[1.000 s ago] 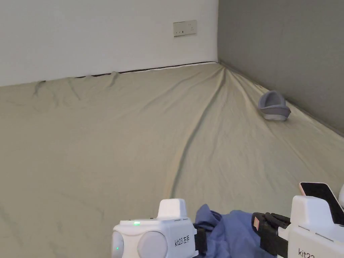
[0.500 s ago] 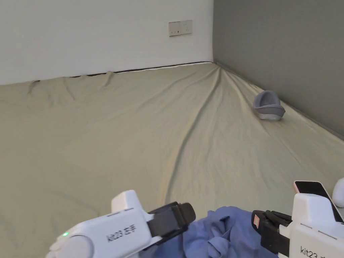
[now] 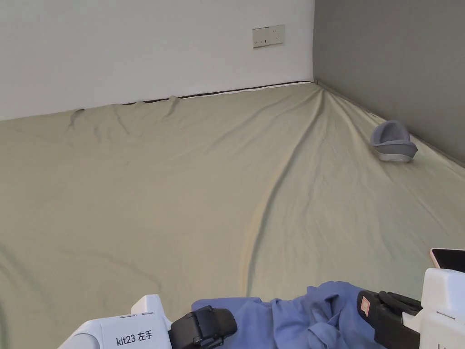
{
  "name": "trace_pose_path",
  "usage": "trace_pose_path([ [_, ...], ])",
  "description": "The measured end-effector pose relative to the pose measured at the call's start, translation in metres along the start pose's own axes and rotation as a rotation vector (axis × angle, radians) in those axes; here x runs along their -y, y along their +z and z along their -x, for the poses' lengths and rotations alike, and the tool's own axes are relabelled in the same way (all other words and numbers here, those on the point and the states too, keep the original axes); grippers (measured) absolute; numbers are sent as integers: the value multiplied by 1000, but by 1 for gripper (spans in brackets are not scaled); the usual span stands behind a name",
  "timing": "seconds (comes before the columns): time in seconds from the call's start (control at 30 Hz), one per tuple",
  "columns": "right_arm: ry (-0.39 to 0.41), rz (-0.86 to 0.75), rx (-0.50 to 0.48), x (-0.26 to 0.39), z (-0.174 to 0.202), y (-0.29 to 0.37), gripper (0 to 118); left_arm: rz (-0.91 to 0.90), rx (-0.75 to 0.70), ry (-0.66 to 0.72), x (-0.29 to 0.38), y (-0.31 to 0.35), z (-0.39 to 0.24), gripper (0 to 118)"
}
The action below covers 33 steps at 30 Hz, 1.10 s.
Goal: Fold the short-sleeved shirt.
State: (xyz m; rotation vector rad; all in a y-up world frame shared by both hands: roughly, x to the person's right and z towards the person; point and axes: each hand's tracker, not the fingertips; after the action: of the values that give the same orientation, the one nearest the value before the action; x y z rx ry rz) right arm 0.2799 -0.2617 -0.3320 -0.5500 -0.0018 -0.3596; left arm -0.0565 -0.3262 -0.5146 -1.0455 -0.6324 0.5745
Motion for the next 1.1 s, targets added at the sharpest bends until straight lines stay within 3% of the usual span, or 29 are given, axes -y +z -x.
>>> trace_pose_path([
  [0.1, -19, -1, -4, -2, -3, -1, 0, 43, 155, 89, -6, -9, -2, 107],
  [0.23, -24, 5, -4, -3, -4, 0, 0, 39, 110, 37, -4, -18, -3, 104],
  [0.27, -22, 8, -1, -3, -5, 0, 0, 37, 121, 41, -4, -13, -2, 95],
  [0.3, -23, 11, 3, -3, -6, 0, 0, 24, 134, 56, -4, -7, 0, 72],
  [0.33, -26, 14, 9, -3, -7, 0, 0, 0, 135, 82, -5, -3, 5, 17],
  [0.37, -33, 13, 16, -3, -8, -1, 0, -27, 131, 124, -7, 0, 11, 12],
  [0.47, -45, 16, 17, -3, -9, -4, 0, -32, 221, 329, -10, 2, 33, 12],
  [0.67, -22, 36, 35, -5, -7, -5, 0, -129, 329, 346, -14, 22, 31, 12],
  [0.77, -2, 36, 55, -8, -4, -8, 0, -188, 320, 283, -28, 53, 26, 12],
  [0.93, 45, 48, 74, -12, 10, -27, 0, -272, 96, 208, -46, 115, 49, 12],
  [1.1, 57, 55, 8, -15, 34, -51, 0, -303, -260, 132, -46, 177, 67, 12],
])
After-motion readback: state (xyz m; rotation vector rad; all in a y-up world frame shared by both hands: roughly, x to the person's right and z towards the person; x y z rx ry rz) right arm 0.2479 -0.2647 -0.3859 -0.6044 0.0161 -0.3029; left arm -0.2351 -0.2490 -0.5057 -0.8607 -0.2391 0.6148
